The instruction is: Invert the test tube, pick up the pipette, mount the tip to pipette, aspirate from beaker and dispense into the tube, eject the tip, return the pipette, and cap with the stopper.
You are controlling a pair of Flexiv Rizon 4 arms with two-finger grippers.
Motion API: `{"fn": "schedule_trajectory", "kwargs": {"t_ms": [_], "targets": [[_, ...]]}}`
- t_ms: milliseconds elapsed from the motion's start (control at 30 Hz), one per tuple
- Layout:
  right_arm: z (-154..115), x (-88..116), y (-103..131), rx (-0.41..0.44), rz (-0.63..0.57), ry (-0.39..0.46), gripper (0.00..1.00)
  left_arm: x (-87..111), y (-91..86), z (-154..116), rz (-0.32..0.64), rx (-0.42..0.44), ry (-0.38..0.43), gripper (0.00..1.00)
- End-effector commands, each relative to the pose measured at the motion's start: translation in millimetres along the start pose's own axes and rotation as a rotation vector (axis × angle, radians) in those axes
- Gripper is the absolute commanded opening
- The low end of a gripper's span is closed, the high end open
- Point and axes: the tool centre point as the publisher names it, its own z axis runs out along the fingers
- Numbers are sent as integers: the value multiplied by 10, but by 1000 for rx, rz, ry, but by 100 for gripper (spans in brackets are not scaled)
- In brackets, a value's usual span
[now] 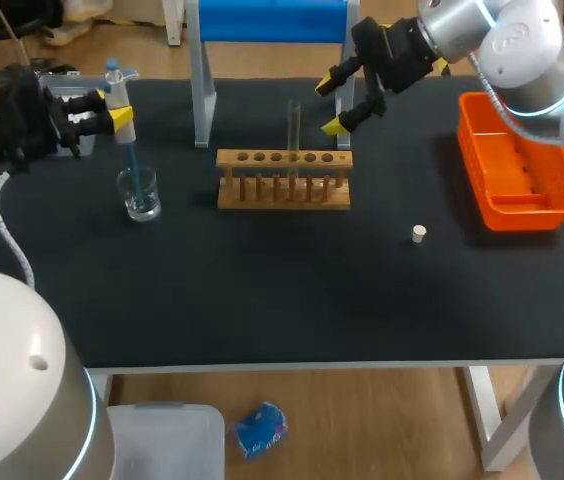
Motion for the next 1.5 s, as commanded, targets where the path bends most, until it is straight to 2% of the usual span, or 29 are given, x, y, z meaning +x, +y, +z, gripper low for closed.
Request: {"fn": "schedule_trajectory", "kwargs": {"t_ms": [33,633,800,1267,1333,1500], "targets": [[-10,3,0,2,0,1,100,29,-81,-11,3,-10,-4,0],[-10,3,0,2,0,1,100,53,-163,7,24,-15,3,0],[-10,3,0,2,0,1,100,59,-262,2,33,-18,3,0],[-10,3,0,2,0,1,100,110,-1208,-2,-3,-109,-62,0],[-10,3,0,2,0,1,100,138,-1342,20,23,-122,-68,0],[-10,3,0,2,0,1,100,257,-1829,164,104,-121,-26,0]]}}
